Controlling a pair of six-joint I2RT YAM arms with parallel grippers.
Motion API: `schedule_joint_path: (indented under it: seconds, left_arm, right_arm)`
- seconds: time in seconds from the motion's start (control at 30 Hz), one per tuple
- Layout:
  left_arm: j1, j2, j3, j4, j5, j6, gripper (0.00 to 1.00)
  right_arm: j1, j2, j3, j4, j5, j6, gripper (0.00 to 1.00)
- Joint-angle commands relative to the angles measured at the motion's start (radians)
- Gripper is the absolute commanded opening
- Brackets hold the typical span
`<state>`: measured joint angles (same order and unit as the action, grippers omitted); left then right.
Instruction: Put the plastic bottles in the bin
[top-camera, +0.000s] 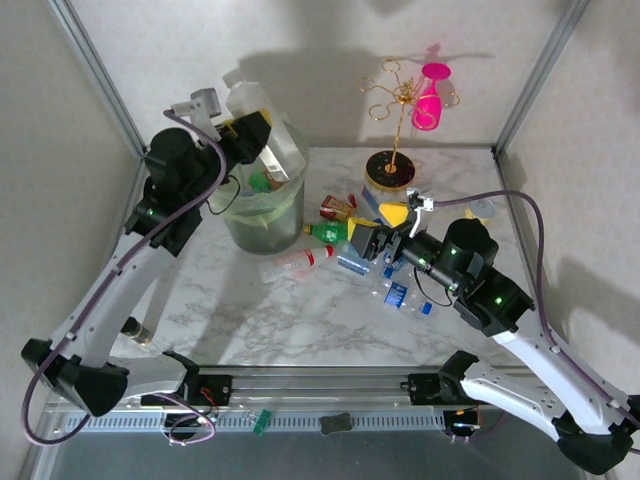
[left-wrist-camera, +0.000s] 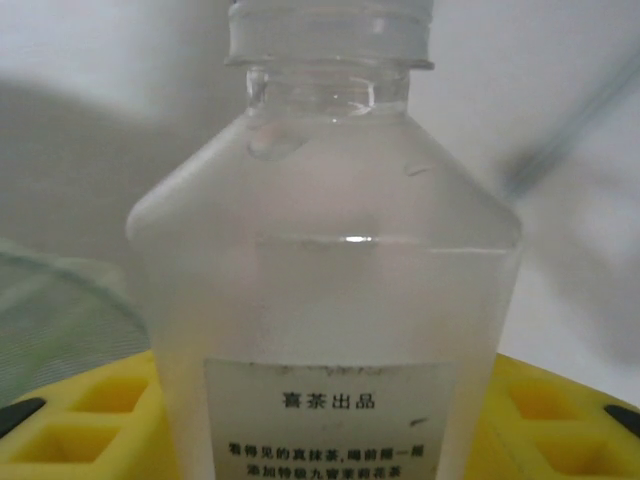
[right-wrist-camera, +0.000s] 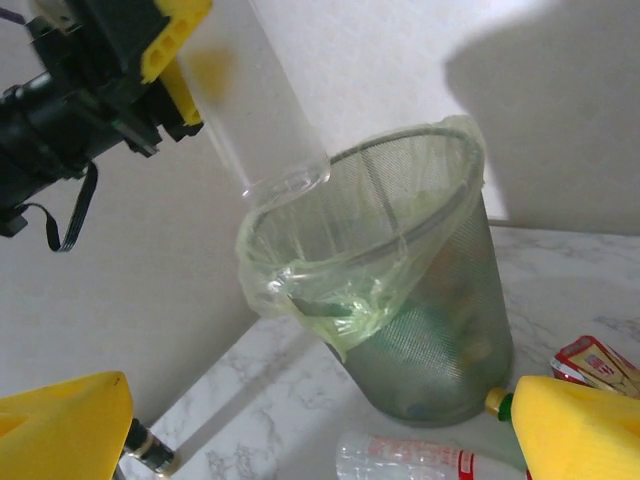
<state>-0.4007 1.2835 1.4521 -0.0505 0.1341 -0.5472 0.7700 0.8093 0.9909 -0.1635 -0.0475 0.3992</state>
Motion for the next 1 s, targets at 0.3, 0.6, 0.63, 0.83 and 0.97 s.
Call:
schedule_joint_path:
  seconds: [0.3,0.6,0.63,0.83,0.97]
  left_arm:
    - [0.06,0.198,0.13,-0.183,-0.181,-0.426,0.31]
    - [0.068,0.299,0.188,-0.357,-0.245,-0.5,0.32]
    - [0.068,0.306,0.188,-0.376,-0.25,-0.516,0.32]
    - [0.069,0.343,0.17,-0.46,-0.276,-0.592,0.35]
    - [0.069,0.344,0.135,-0.449,-0.284,-0.627,0.38]
  right_arm:
    - [-0.004,0.012,-0.02,-0.013,0.036,-0.031,0.98]
    - [-0.005,0.04,-0.012,-0.007,0.043,-0.036,0.98]
    - [-0.006,0.041,-0.012,-0.007,0.044,-0.037,0.98]
    - [-0.005,0.053,-0.015,-0.006,0.046,-0.042,0.98]
    - [-0.005,0.063,-0.016,-0.01,0.047,-0.046,0.98]
